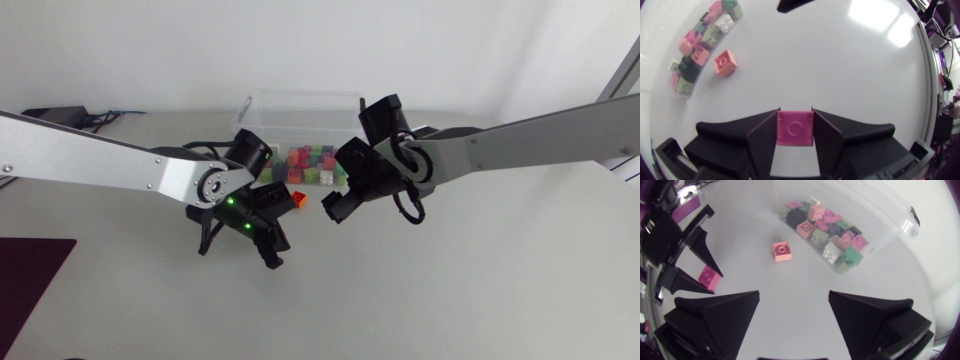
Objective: Place the duplo bricks in the container
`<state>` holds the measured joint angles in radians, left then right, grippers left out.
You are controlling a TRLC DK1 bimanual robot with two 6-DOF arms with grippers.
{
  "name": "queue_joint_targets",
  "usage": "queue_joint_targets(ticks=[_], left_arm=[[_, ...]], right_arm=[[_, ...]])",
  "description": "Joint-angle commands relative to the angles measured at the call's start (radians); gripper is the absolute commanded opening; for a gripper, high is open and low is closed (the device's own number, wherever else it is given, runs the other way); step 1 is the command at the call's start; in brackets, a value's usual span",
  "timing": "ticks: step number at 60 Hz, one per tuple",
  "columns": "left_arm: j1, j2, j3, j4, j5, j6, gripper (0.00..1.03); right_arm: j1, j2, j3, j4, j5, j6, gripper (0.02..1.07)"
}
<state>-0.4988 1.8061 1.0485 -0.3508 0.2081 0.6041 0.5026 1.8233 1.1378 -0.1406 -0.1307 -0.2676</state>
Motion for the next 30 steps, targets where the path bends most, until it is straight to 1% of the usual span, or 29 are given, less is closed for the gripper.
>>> queue_joint_targets(ticks=[1, 6, 16, 30], left_arm=[[0.037, -0.036, 0.033, -0.025, 0.019, 0.023, 0.34], [0.068, -0.053, 0.061, -0.036, 0.028, 0.028, 0.34], [0.138, -0.085, 0.119, -0.043, 0.088, 0.026, 0.34], [0.201, -0.09, 0.179, -0.04, 0.131, 0.006, 0.35]], right_arm=[[0.007, 0.07, 0.05, 0.01, -0.006, -0.03, 1.02], [0.005, 0.117, 0.085, 0.01, -0.006, -0.039, 1.02], [0.013, 0.188, 0.152, -0.001, -0.006, -0.062, 1.02], [0.028, 0.295, 0.269, -0.057, -0.018, -0.099, 1.02]])
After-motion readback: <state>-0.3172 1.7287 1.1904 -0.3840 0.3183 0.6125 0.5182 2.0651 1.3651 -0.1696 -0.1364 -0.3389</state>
